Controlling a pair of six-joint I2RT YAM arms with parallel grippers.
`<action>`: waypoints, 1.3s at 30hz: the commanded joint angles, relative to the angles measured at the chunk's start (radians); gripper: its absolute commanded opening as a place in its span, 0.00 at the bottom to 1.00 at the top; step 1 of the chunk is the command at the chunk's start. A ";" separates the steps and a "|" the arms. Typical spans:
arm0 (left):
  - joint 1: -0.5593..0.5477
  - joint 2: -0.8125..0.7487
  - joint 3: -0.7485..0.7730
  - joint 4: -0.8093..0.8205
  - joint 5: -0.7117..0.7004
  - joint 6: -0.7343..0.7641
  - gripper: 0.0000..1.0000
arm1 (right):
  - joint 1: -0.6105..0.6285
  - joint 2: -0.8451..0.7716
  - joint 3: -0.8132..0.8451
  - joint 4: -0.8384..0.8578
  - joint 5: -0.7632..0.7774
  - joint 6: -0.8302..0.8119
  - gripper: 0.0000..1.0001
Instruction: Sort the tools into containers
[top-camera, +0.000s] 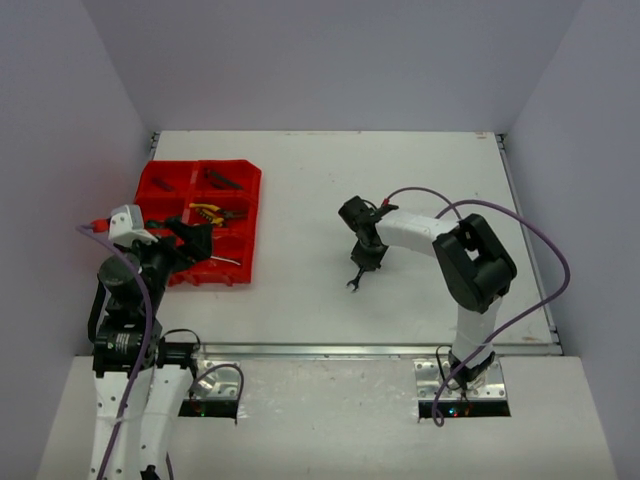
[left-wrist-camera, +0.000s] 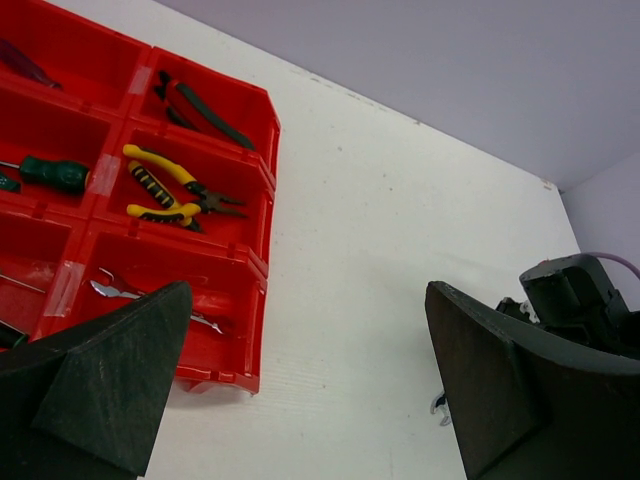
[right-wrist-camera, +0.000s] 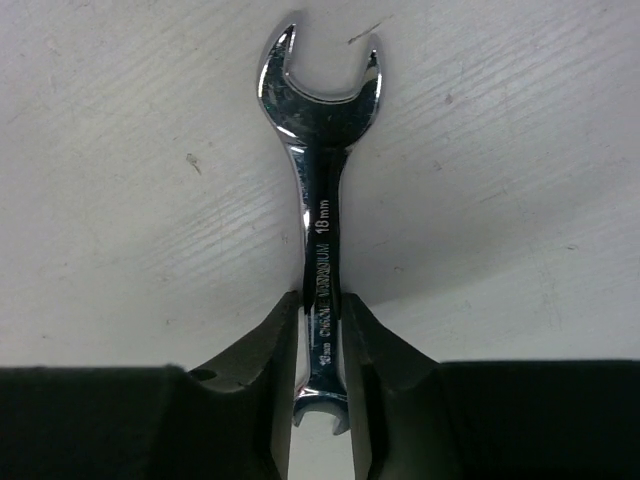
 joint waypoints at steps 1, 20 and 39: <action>-0.008 -0.001 -0.007 0.047 0.014 0.013 1.00 | -0.004 0.026 -0.091 0.065 -0.016 0.008 0.16; -0.013 0.189 -0.226 0.413 0.497 -0.249 1.00 | 0.101 -0.351 -0.209 0.191 0.126 -0.429 0.00; -0.514 0.554 -0.306 0.960 0.268 -0.523 0.94 | 0.332 -0.621 -0.256 0.497 -0.220 -0.652 0.00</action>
